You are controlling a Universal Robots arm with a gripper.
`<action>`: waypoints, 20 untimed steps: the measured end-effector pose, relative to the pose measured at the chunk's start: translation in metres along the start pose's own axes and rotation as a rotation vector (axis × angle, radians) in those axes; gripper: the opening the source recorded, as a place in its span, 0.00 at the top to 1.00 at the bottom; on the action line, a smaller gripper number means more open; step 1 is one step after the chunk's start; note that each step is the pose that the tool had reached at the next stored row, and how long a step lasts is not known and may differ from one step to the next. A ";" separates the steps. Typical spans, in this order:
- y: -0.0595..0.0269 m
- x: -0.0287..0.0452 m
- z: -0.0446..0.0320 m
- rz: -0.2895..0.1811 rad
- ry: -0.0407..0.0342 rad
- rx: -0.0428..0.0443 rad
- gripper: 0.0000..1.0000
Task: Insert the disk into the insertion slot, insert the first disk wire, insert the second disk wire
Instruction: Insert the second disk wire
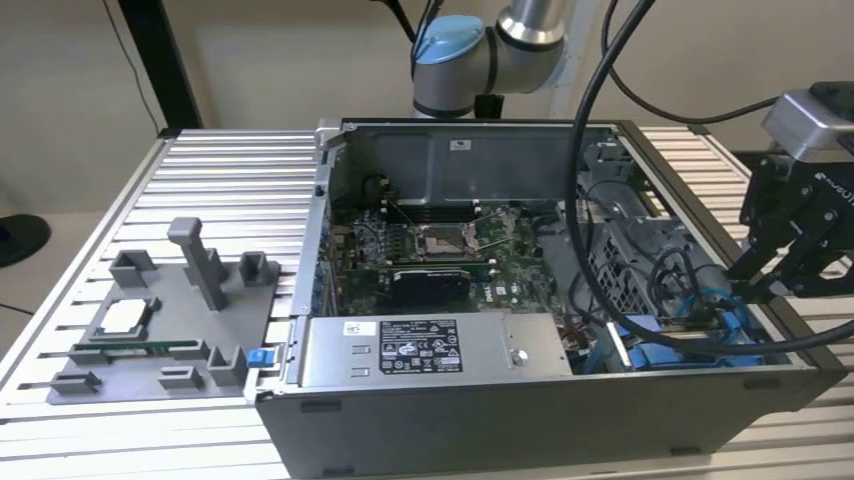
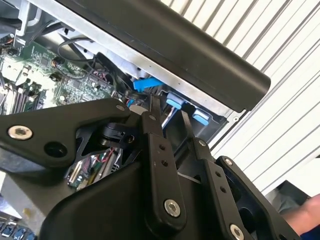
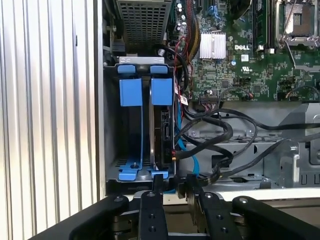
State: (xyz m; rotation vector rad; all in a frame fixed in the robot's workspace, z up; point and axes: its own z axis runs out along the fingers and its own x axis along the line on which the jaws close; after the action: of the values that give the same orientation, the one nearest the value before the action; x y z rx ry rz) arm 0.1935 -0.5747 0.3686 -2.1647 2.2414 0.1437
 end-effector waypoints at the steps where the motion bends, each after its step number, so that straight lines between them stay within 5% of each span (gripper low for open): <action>1: -0.0007 -0.0004 0.0000 -0.002 0.0000 -0.0002 0.00; 20: -0.0027 -0.0038 0.0013 -0.016 -0.0070 0.0039 0.00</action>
State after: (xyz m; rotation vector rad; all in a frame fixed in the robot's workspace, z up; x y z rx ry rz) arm 0.1962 -0.5709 0.3674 -2.1764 2.2180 0.1463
